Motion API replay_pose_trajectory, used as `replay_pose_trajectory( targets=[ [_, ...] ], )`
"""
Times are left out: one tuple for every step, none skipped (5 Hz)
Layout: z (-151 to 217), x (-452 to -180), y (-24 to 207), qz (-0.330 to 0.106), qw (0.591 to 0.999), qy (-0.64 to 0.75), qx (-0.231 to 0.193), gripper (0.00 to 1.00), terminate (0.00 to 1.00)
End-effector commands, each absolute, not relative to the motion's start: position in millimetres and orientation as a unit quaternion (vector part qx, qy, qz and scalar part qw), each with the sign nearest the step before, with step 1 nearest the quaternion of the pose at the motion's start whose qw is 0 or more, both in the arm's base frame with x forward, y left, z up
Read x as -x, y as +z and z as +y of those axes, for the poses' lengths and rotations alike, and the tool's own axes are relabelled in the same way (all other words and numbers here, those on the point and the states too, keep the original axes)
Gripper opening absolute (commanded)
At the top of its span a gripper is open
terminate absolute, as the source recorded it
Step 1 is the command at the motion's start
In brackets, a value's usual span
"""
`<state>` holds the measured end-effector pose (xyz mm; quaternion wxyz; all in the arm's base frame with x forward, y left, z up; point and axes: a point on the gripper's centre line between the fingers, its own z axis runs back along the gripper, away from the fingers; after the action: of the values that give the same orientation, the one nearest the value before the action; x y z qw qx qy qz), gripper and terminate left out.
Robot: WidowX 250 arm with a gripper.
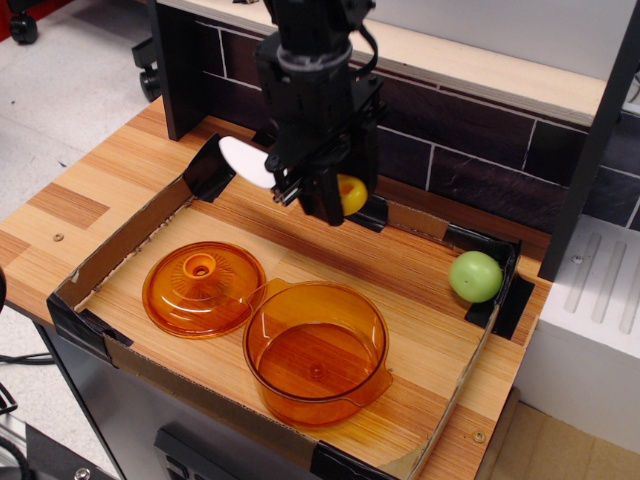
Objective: Put knife in pot
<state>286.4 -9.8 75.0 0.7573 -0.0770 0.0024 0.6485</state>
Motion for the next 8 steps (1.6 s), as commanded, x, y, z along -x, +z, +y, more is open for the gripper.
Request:
replay_pose_trajectory(
  targets=[
    [-22.2,-243.3,87.5,0.004,0.804,0.591,0.066,0.00,0.00],
    [-32.2,-230.0,75.3,-0.022,0.810,0.584,0.045,0.00,0.00],
    [-44.5,-222.3,64.0,-0.007,0.820,0.572,0.036,0.00,0.00],
    [-56.9,-214.3,55.4,-0.010,0.829,0.559,0.023,0.00,0.00],
    [-61.1,-208.8,51.5,-0.005,0.828,0.560,0.023,0.00,0.00],
    [-61.8,-200.9,50.4,-0.011,0.831,0.556,0.018,1.00,0.00],
    [-52.6,-197.3,57.4,0.000,0.830,0.557,0.030,1.00,0.00],
    [-43.4,-199.9,63.8,0.005,0.824,0.565,0.043,1.00,0.00]
  ],
)
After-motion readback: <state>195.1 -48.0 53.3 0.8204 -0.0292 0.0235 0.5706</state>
